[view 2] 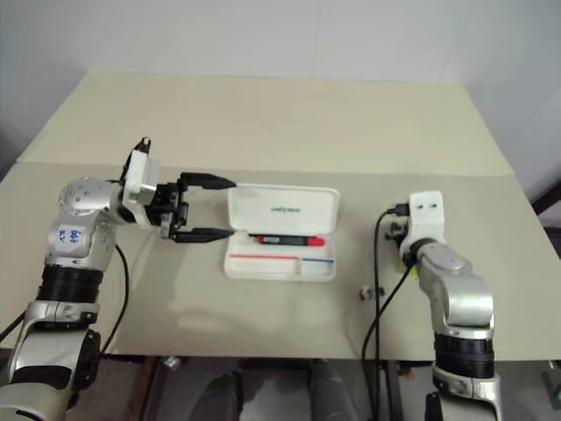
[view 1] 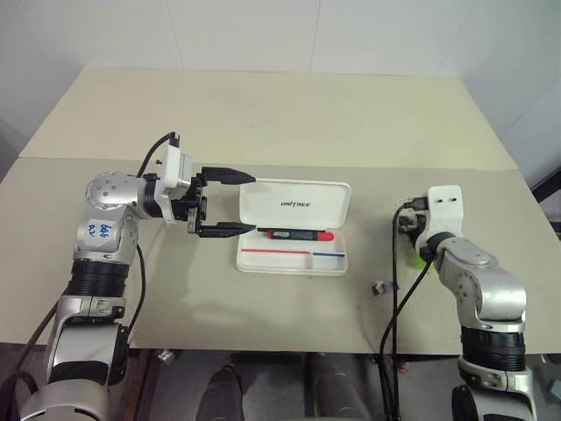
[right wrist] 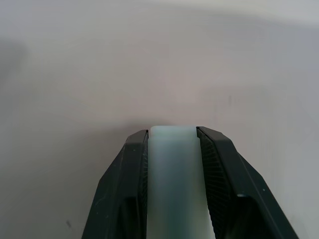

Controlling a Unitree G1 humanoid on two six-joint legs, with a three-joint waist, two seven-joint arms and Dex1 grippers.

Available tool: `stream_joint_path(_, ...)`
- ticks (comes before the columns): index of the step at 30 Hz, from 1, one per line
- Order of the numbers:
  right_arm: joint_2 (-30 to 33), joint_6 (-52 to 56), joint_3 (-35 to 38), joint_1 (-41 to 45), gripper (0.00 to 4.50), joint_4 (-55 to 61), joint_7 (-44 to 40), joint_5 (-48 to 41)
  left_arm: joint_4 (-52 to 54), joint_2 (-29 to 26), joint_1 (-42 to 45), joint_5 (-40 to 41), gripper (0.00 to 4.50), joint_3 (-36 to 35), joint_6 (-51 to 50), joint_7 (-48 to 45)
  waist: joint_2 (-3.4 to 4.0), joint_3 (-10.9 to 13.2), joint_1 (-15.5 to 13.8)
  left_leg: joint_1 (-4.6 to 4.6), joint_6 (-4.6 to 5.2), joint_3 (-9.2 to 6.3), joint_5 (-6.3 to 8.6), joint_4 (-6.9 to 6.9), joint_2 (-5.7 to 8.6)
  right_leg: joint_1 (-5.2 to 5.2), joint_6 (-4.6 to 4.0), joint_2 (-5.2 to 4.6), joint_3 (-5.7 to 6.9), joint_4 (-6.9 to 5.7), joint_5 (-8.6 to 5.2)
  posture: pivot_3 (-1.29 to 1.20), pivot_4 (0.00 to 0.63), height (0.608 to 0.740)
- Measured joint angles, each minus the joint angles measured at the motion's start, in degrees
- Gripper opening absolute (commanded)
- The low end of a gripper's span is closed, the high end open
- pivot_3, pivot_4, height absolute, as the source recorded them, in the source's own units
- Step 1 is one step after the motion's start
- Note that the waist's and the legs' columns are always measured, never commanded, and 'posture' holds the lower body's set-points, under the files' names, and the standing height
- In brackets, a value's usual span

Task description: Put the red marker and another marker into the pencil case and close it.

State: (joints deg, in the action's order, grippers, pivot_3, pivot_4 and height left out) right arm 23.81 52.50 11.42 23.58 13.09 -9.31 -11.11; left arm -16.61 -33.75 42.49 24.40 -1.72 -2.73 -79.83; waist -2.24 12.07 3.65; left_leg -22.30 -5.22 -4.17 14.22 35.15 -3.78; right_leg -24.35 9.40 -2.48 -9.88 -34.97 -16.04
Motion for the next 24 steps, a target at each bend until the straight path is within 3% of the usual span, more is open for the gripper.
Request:
stream_joint_path(12,12.0,-0.7,-10.3,12.0,1.11,10.2,-20.3,-7.4,0.1,0.2,-2.7,6.3,4.50,-3.0,-1.0,-5.8,0.10,0.1,1.4,-0.05,0.02,0.00,0.01,-0.11,-0.01,-0.12,0.14,0.00,0.00,0.03,0.06,0.00,0.150,0.740)
stream_joint_path(20,13.3,4.8,-22.1,15.2,1.11,17.0,-28.9,-13.7,-1.8,-4.0,-5.9,7.5,4.50,-6.3,-1.5,-6.2,0.10,0.1,1.2,-0.10,0.01,0.00,0.02,-0.09,-0.03,-0.15,0.12,-0.01,0.02,0.09,0.03,0.00,0.150,0.740)
stream_joint_path(24,10.3,2.8,-26.5,18.5,1.11,17.5,-30.8,-13.5,-2.2,-5.8,-9.5,7.2,4.50,-6.2,-0.9,-6.2,0.09,0.1,1.3,-0.09,0.01,0.01,0.02,-0.11,-0.05,-0.19,0.06,0.00,0.04,0.07,0.00,0.00,0.150,0.740)
